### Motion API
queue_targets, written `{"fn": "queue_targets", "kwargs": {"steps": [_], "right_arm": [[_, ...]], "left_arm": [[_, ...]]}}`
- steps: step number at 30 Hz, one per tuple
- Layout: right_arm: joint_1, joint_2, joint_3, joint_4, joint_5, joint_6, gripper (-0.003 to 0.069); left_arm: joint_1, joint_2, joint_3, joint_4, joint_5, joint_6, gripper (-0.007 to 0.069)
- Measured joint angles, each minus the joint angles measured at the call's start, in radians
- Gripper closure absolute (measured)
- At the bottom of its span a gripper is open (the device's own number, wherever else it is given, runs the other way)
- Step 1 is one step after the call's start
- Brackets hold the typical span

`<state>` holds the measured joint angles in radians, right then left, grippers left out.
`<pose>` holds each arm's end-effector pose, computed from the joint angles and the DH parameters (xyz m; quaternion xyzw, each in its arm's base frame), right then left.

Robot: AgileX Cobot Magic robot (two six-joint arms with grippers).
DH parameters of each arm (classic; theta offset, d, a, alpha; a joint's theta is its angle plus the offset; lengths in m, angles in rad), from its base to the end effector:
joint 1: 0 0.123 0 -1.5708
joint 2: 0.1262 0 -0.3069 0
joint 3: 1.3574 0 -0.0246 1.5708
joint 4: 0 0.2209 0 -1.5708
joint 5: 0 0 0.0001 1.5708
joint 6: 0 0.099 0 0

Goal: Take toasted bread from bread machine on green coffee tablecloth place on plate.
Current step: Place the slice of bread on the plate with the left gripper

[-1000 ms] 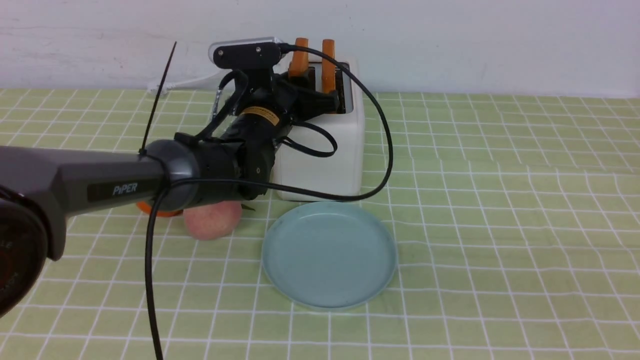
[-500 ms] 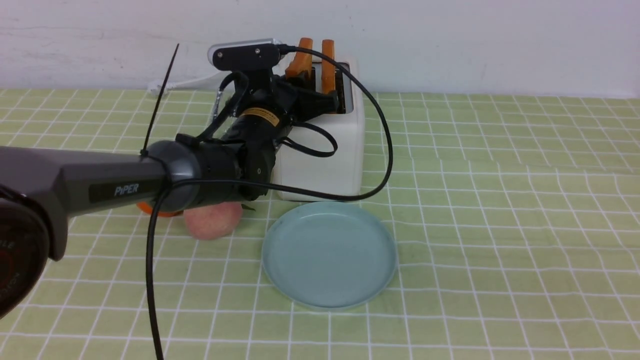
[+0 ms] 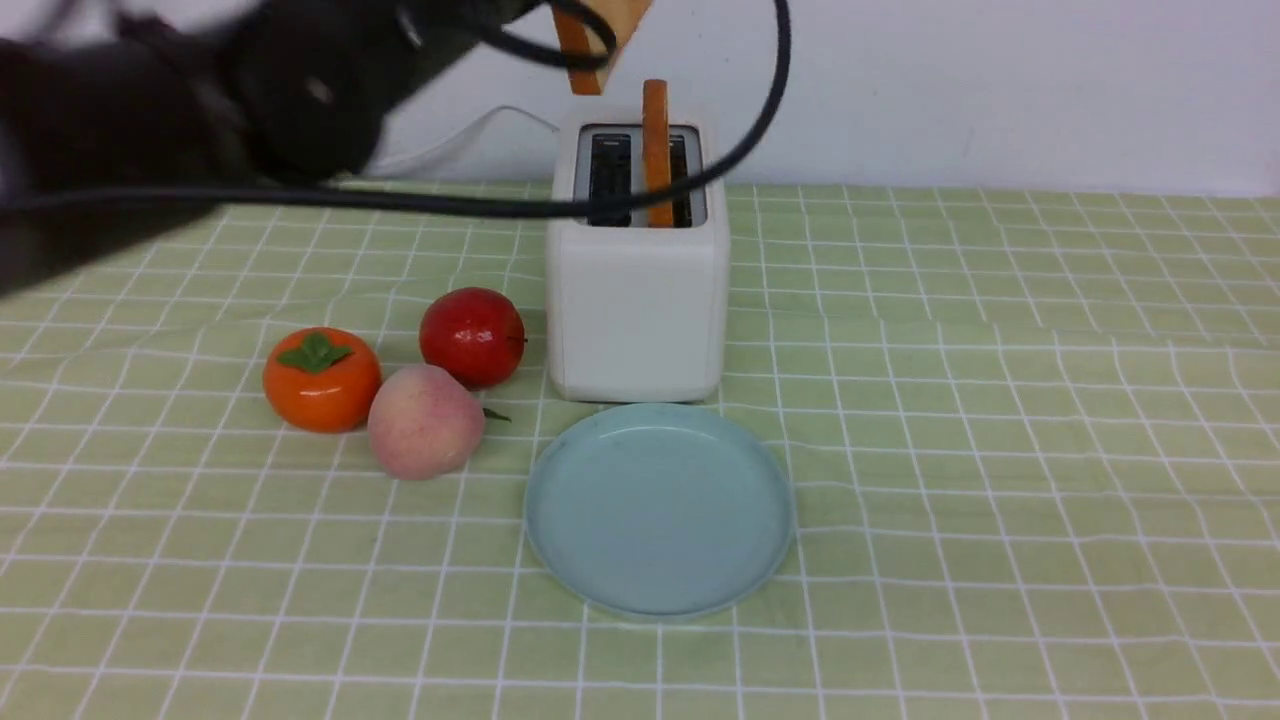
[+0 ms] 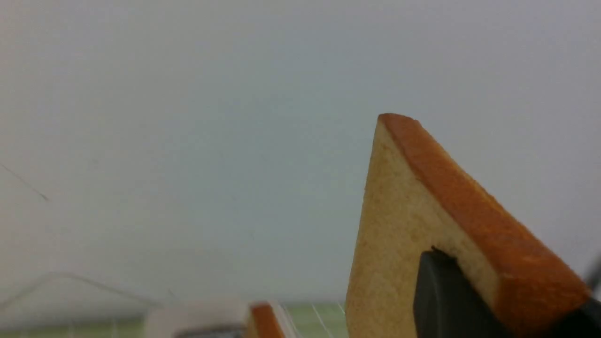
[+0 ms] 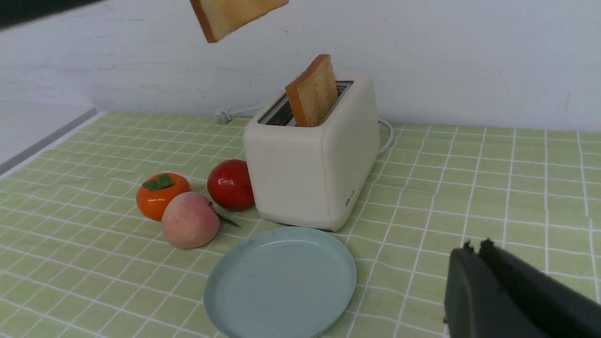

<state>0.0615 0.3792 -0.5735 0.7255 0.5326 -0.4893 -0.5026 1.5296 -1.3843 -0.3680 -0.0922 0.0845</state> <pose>0.0271 0.0351 0.3441 -0.0747 0.7465 0.2006 0.6300 0.3056 -0.1643 0.4432 0.0649 0.6941 -0.2634 0.6668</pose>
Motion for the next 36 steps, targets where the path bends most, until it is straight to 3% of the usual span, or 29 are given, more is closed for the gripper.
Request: {"fn": "queue_targets", "kwargs": {"steps": [2, 3, 4, 6, 9, 20, 30, 34, 36], "right_arm": [[0.000, 0.000, 0.000, 0.000, 0.011, 0.000, 0.0645], [0.000, 0.000, 0.000, 0.000, 0.012, 0.000, 0.0645], [0.000, 0.000, 0.000, 0.000, 0.027, 0.000, 0.0645], [0.000, 0.000, 0.000, 0.000, 0.052, 0.000, 0.0645], [0.000, 0.000, 0.000, -0.002, 0.125, 0.000, 0.0645], [0.000, 0.000, 0.000, -0.006, 0.329, 0.000, 0.0645], [0.000, 0.000, 0.000, 0.014, 0.371, 0.000, 0.0645], [0.000, 0.000, 0.000, 0.023, 0.375, 0.000, 0.0645], [0.000, 0.000, 0.000, 0.024, 0.376, 0.000, 0.0645]], "left_arm": [[-0.031, -0.057, 0.000, 0.004, 0.194, -0.001, 0.0516], [-0.037, -0.066, 0.000, 0.004, 0.214, -0.001, 0.0516], [-0.063, -0.089, 0.000, -0.004, 0.377, -0.001, 0.0516], [-0.081, -0.089, 0.001, -0.023, 0.533, -0.001, 0.0516], [-0.090, -0.032, 0.036, -0.069, 0.658, 0.000, 0.0516], [-0.044, 0.229, 0.068, -0.173, 0.523, -0.001, 0.0516], [0.009, 0.301, 0.068, -0.274, 0.508, -0.009, 0.0513], [0.017, 0.308, 0.068, -0.262, 0.510, -0.009, 0.0454], [0.019, 0.311, 0.068, -0.236, 0.513, -0.009, 0.0359]]}}
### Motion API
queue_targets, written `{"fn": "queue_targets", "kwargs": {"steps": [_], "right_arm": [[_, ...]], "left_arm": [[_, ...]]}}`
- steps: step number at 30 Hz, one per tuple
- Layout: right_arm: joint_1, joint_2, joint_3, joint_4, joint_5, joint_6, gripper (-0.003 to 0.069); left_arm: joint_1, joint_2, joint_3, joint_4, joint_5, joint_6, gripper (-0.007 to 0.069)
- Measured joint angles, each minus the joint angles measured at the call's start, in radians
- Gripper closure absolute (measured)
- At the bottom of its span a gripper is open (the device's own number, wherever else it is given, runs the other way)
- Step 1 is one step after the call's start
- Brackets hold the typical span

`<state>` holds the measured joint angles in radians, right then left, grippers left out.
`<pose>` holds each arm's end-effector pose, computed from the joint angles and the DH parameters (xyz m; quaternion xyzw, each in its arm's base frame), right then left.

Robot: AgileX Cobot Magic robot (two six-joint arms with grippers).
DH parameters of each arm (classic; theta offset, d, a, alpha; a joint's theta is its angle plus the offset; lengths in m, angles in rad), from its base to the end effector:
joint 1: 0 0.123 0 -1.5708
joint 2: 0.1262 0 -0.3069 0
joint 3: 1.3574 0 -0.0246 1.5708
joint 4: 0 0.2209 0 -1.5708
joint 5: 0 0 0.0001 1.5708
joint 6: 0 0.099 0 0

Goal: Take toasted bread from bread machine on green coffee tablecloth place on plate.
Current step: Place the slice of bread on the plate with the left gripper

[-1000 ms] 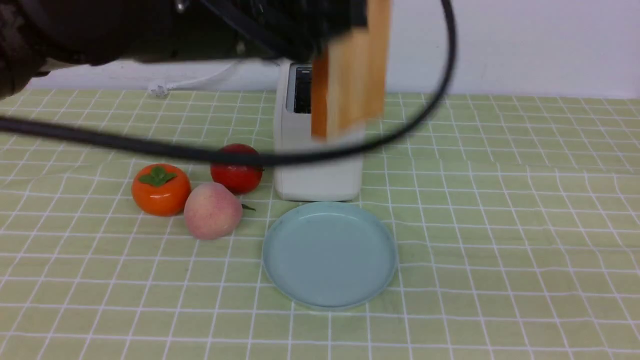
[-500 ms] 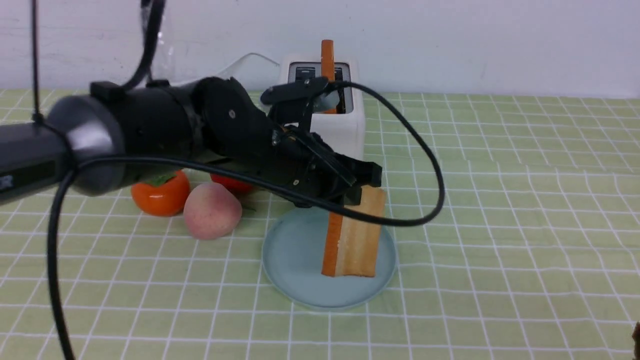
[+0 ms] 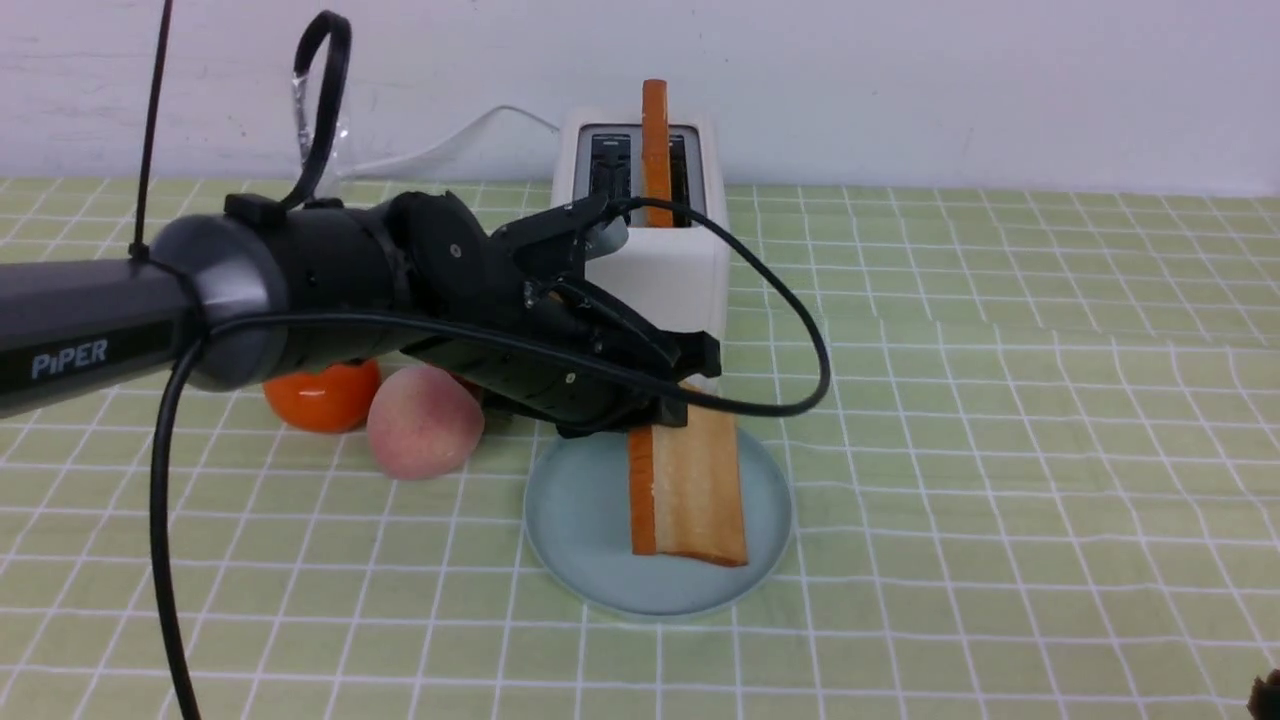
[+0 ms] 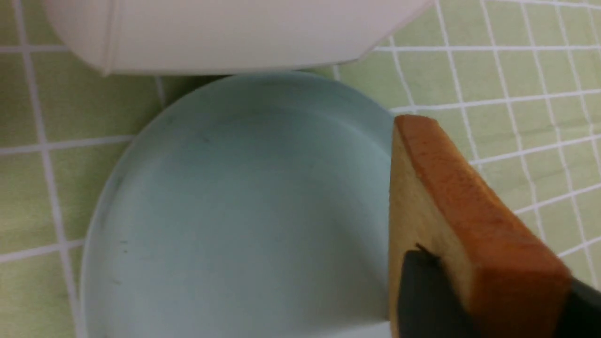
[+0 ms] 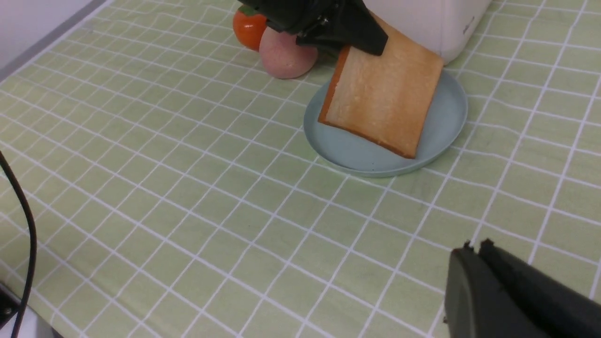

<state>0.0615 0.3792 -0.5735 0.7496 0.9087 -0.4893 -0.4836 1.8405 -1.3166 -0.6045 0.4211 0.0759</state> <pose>0.0078 0.0538 0.3185 -0.1588 0.8165 0.2615 0.4896 0.3404 -0.2048 0.2666 0.0432 0.9184 -0.2720 0.2840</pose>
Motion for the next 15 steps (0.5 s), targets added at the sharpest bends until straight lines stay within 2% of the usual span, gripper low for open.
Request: {"fn": "queue_targets", "kwargs": {"steps": [3, 7, 8, 10, 15], "right_arm": [[0.000, 0.000, 0.000, 0.004, 0.008, -0.003, 0.0645], [0.000, 0.000, 0.000, 0.017, 0.010, -0.031, 0.0645], [0.000, 0.000, 0.000, 0.019, 0.010, -0.034, 0.0645], [0.000, 0.000, 0.000, 0.033, 0.016, -0.057, 0.0645], [0.000, 0.000, 0.000, 0.038, 0.021, -0.075, 0.0645]], "left_arm": [[0.000, 0.000, 0.000, 0.040, 0.011, 0.000, 0.0213], [0.000, 0.000, 0.000, 0.124, 0.020, -0.035, 0.0080], [0.000, 0.000, 0.000, 0.124, 0.021, -0.039, 0.0074], [0.000, -0.001, 0.000, 0.200, 0.033, -0.104, 0.0034], [0.000, -0.012, 0.000, 0.352, 0.082, -0.225, 0.0046]]}}
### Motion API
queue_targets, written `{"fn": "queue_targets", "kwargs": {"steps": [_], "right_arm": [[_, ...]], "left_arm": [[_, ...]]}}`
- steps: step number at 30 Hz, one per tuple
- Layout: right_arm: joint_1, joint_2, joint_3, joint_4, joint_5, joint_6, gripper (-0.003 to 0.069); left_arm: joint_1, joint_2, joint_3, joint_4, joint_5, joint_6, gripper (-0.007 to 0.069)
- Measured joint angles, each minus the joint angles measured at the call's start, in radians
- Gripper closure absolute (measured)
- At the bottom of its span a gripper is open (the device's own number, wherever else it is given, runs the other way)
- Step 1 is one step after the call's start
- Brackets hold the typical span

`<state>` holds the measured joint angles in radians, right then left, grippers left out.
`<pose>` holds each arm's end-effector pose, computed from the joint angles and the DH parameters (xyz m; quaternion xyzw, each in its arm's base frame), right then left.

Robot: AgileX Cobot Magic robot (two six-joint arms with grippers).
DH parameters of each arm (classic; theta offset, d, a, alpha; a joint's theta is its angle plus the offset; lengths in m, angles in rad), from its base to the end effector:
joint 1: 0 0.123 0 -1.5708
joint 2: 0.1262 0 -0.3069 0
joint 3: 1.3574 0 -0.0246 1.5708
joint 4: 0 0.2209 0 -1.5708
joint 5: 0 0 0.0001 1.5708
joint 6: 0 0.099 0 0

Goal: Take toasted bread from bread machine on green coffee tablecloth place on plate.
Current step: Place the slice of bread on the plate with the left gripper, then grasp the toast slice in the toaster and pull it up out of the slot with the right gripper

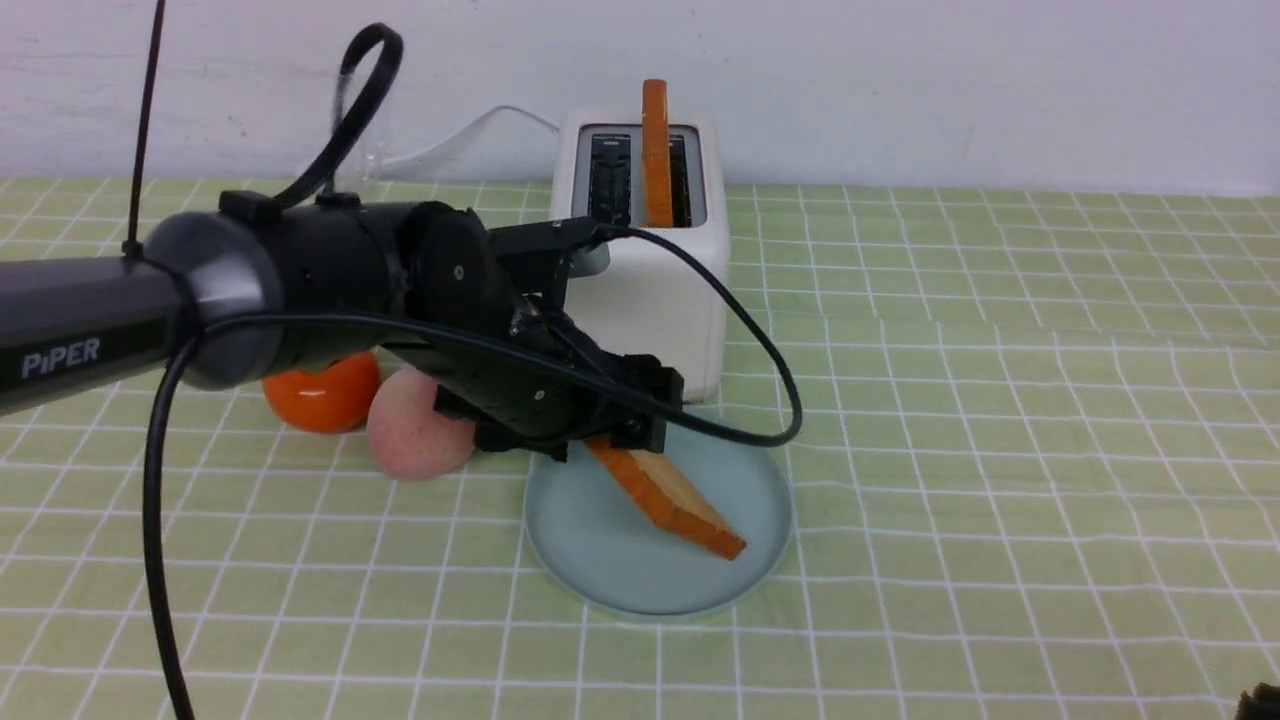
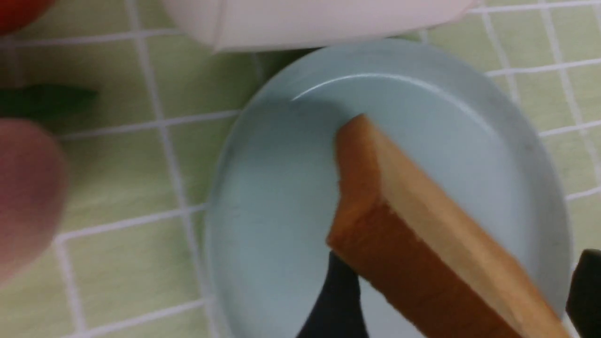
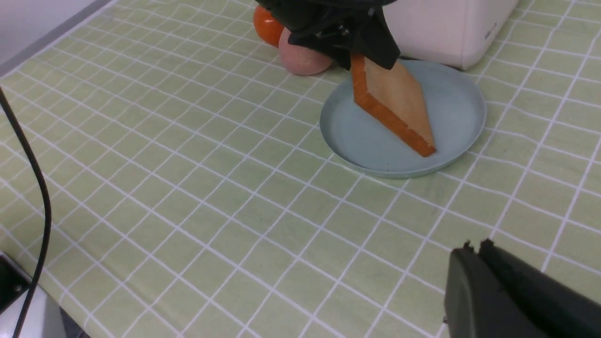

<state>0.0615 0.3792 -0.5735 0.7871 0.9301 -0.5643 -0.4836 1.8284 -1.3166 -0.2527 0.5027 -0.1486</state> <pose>0.0057 0.0567 0.3191 -0.1894 0.8080 0.2632 0.4919 0.3364 -0.1902 0.2611 0.0725 0.9422 -0.1855 0.2694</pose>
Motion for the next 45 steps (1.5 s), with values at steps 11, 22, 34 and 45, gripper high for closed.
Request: {"fn": "queue_targets", "kwargs": {"steps": [11, 22, 34, 45], "right_arm": [[0.000, 0.000, 0.000, 0.014, -0.005, -0.029, 0.0645], [0.000, 0.121, -0.020, 0.015, -0.041, -0.028, 0.0645], [0.008, 0.658, -0.268, 0.122, -0.100, -0.093, 0.0645], [0.312, 1.102, -0.791, -0.079, -0.294, 0.006, 0.0636]], "left_arm": [[0.001, -0.068, 0.000, 0.206, 0.152, -0.180, 0.0385], [0.001, -0.502, 0.139, 0.195, 0.190, -0.073, 0.0638], [0.001, -1.445, 0.804, 0.204, -0.124, -0.056, 0.0638], [0.001, -1.838, 1.062, 0.231, -0.186, -0.059, 0.0638]]}}
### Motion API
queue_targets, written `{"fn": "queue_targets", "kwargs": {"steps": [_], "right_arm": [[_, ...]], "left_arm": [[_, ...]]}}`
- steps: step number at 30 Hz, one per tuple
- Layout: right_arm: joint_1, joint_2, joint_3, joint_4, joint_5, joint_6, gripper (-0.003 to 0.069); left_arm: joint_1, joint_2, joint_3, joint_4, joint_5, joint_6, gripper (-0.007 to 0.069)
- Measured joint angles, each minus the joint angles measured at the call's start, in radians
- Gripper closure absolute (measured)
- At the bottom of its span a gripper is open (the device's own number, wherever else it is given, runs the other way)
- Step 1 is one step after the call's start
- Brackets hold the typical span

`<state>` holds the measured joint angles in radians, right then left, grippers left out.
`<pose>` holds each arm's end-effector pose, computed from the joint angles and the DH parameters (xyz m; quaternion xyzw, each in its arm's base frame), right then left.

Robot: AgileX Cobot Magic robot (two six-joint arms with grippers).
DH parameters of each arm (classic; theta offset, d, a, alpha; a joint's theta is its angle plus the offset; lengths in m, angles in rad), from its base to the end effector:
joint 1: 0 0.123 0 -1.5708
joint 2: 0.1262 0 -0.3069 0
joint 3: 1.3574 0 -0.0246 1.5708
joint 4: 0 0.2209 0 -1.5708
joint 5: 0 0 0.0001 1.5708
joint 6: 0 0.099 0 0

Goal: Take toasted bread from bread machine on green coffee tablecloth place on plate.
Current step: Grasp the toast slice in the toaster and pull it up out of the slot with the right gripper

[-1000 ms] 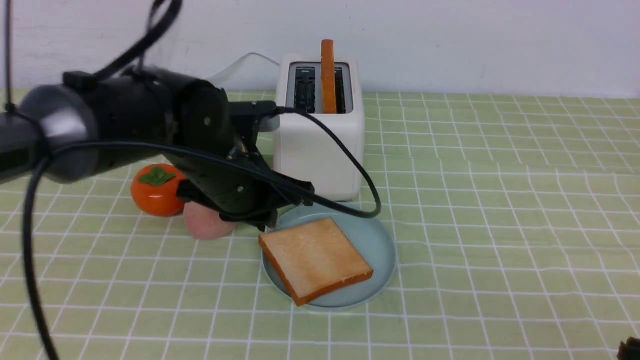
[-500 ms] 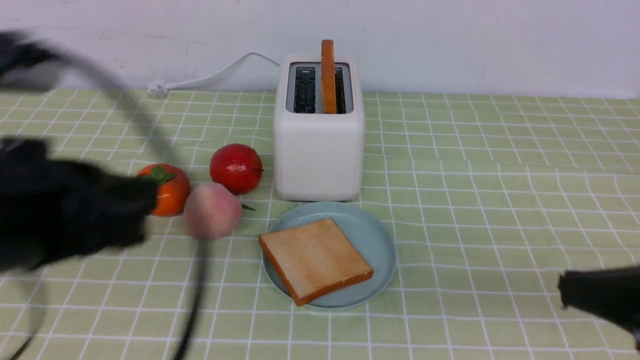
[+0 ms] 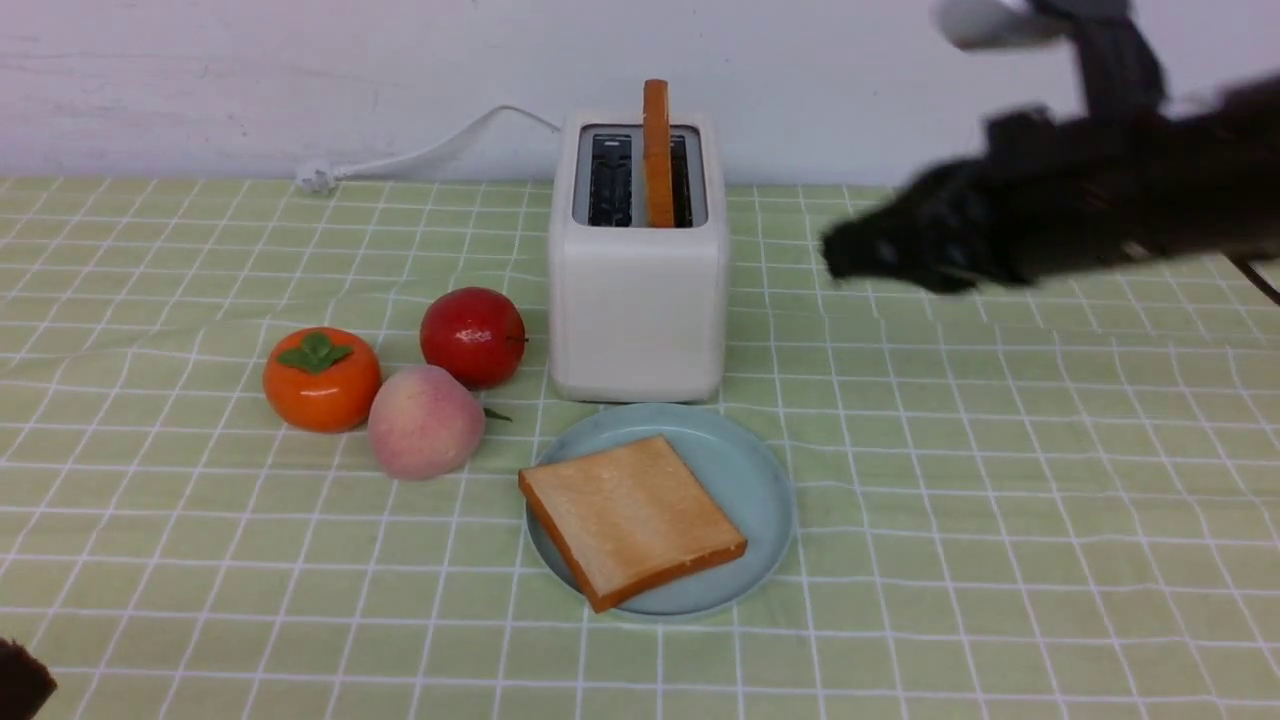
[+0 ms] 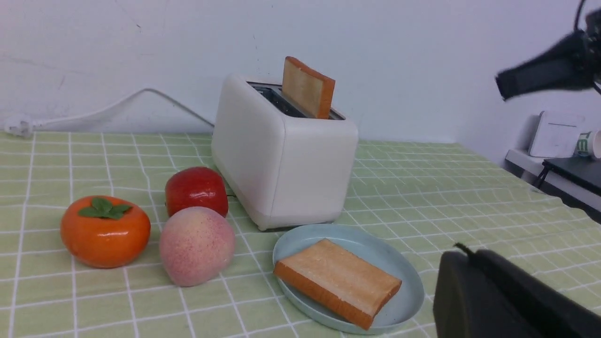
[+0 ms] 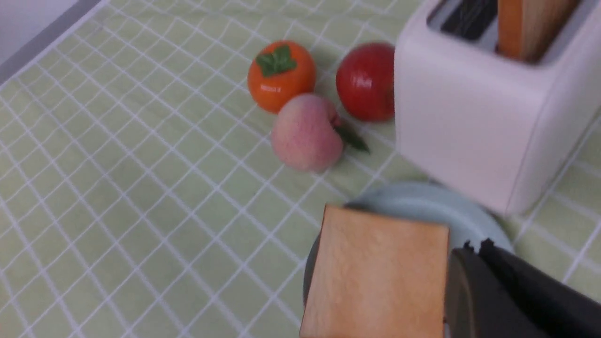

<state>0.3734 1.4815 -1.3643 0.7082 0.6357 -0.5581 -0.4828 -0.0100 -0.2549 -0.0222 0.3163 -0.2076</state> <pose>0.2757 0.1491 0.4006 -0.2351 0.8260 0.2680 0.4367 -0.0065 0.0027 0.2613 0.0904 0.6884 -0.2529 0.6738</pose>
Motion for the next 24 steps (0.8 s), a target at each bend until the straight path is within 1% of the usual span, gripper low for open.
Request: {"fn": "queue_targets", "kwargs": {"steps": [2, 4, 6, 8, 9, 11, 13, 14, 16, 18, 21, 23, 24], "right_arm": [[0.021, 0.030, -0.041, -0.037, -0.024, 0.024, 0.0629], [0.070, 0.106, -0.135, -0.107, -0.082, 0.084, 0.0579], [0.086, 0.143, -0.161, -0.124, -0.106, 0.100, 0.0544], [0.109, 0.225, -0.214, -0.151, -0.181, 0.119, 0.0439], [0.110, 0.231, -0.220, -0.152, -0.188, 0.119, 0.0430], [0.115, 0.311, -0.250, -0.159, -0.297, 0.123, 0.0300], [0.116, 0.358, -0.261, -0.161, -0.378, 0.123, 0.0216], [0.116, 0.382, -0.265, -0.161, -0.419, 0.123, 0.0177], [0.116, 0.421, -0.272, -0.161, -0.482, 0.124, 0.0127], [0.116, 0.463, -0.286, -0.158, -0.531, 0.124, 0.0101], [0.116, 0.509, -0.307, -0.152, -0.573, 0.119, 0.0100], [0.116, 0.545, -0.324, -0.151, -0.607, 0.106, 0.0125], [0.116, 0.564, -0.332, -0.150, -0.623, 0.096, 0.0153]], "left_arm": [[0.000, 0.000, 0.002, 0.006, -0.004, 0.000, 0.0638], [0.000, 0.025, 0.005, 0.013, -0.007, 0.000, 0.0638], [0.000, 0.045, 0.005, 0.013, -0.007, 0.000, 0.0638], [0.000, 0.091, 0.005, 0.014, -0.009, 0.000, 0.0638], [0.000, 0.094, 0.005, 0.014, -0.009, 0.000, 0.0638], [0.000, 0.129, 0.005, 0.022, -0.011, 0.000, 0.0638], [0.000, 0.142, 0.005, 0.022, -0.018, 0.000, 0.0638], [0.000, 0.145, 0.005, 0.022, -0.024, 0.000, 0.0638], [0.000, 0.146, 0.005, 0.022, -0.044, 0.001, 0.0638], [0.000, 0.147, 0.005, 0.022, -0.060, 0.001, 0.0638], [0.000, 0.148, 0.005, 0.022, -0.064, 0.001, 0.0638], [0.000, 0.148, 0.005, 0.022, -0.064, 0.001, 0.0638], [0.000, 0.148, 0.005, 0.022, -0.064, 0.002, 0.0638]]}}
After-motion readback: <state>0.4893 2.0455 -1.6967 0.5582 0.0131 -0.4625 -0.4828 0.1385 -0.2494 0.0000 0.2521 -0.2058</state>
